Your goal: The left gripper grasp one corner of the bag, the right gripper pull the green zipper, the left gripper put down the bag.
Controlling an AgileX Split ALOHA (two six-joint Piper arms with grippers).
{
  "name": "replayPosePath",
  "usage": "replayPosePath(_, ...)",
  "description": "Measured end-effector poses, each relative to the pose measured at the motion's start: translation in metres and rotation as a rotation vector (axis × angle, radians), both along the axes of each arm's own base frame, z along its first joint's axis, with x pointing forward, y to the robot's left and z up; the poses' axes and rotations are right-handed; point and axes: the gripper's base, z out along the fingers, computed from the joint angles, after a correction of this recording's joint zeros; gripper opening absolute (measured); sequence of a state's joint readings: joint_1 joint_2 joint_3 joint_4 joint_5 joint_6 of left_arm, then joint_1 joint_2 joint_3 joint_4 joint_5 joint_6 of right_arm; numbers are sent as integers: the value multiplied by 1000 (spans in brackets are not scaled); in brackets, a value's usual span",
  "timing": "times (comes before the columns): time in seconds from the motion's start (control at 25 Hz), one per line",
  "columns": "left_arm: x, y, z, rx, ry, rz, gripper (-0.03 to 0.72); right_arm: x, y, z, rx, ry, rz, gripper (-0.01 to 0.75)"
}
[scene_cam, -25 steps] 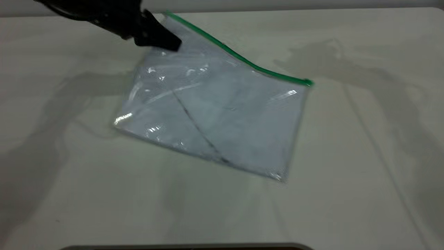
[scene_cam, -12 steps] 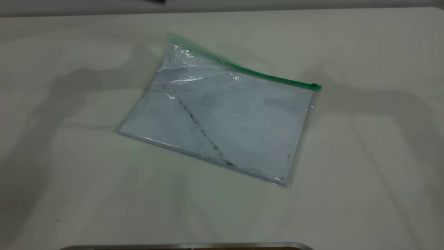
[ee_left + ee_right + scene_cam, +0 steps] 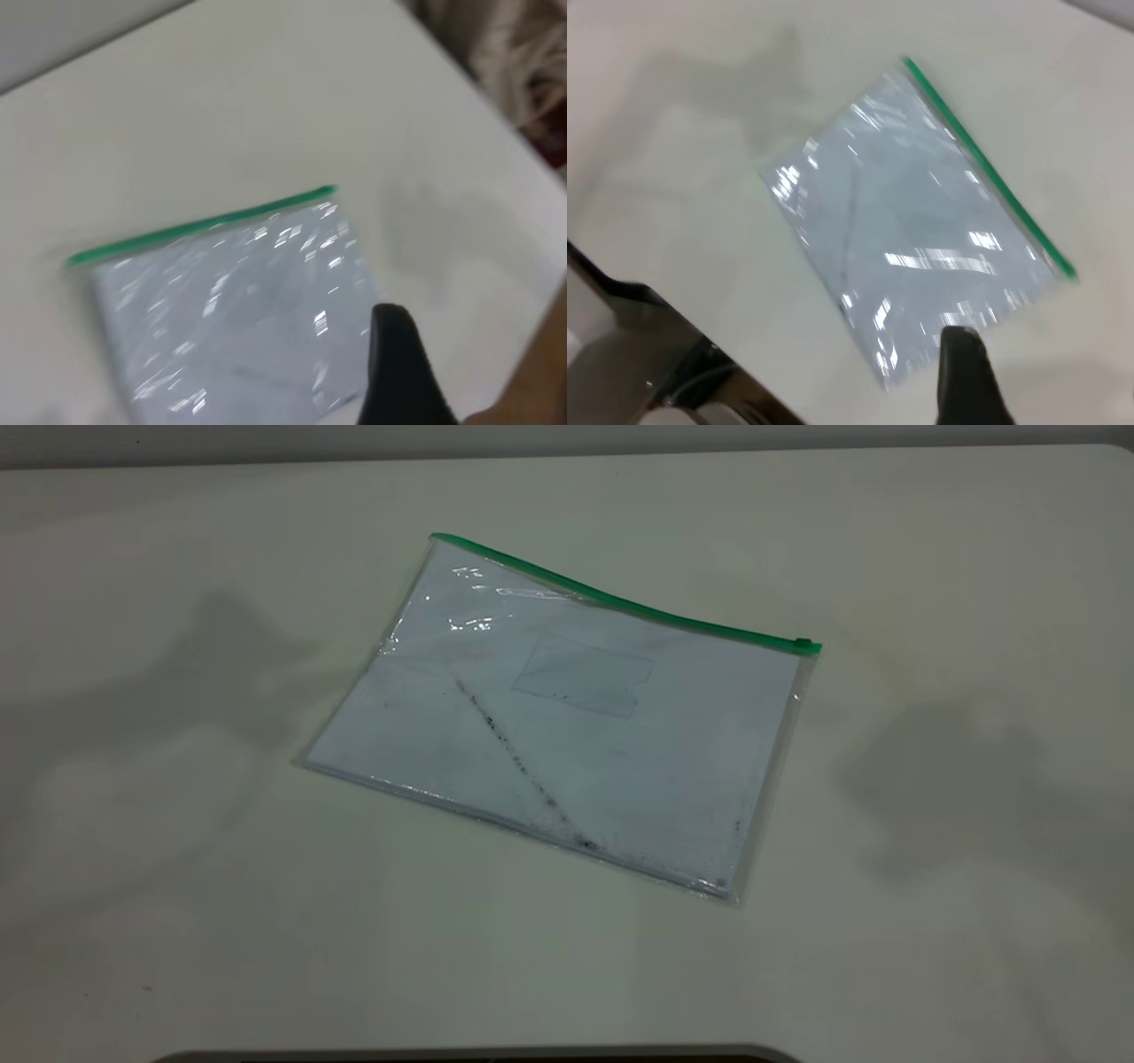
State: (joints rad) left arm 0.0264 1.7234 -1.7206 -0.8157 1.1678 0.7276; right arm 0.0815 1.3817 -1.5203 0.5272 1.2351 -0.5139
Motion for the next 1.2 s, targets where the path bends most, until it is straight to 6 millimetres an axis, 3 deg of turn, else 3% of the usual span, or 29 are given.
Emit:
replayPosePath(0.16, -38, 14, 36, 157, -28, 160, 465, -44, -9, -19, -44, 63, -70, 483)
replayPosePath(0.28, -61, 28, 52, 257, -21, 325, 450, -76, -16, -52, -78, 155, -111, 483)
replayPosePath(0.48, -104, 42, 45, 380, 23, 470, 449, -127, -28, -124, -178, 350, -181, 483)
replayPosePath(0.56, -117, 44, 29, 414, 72, 473, 449, -145, -33, -148, -214, 415, -221, 483)
replayPosePath(0.72, -147, 44, -20, 456, 219, 447, 449, -173, -42, -175, -247, 430, -327, 483)
replayPosePath(0.96, -195, 43, -90, 503, 433, 396, 449, -182, -53, -168, -257, 198, -442, 483)
replayPosePath(1.2, -248, 43, -143, 531, 569, 380, 449, -186, -54, -174, -254, 225, -473, 483)
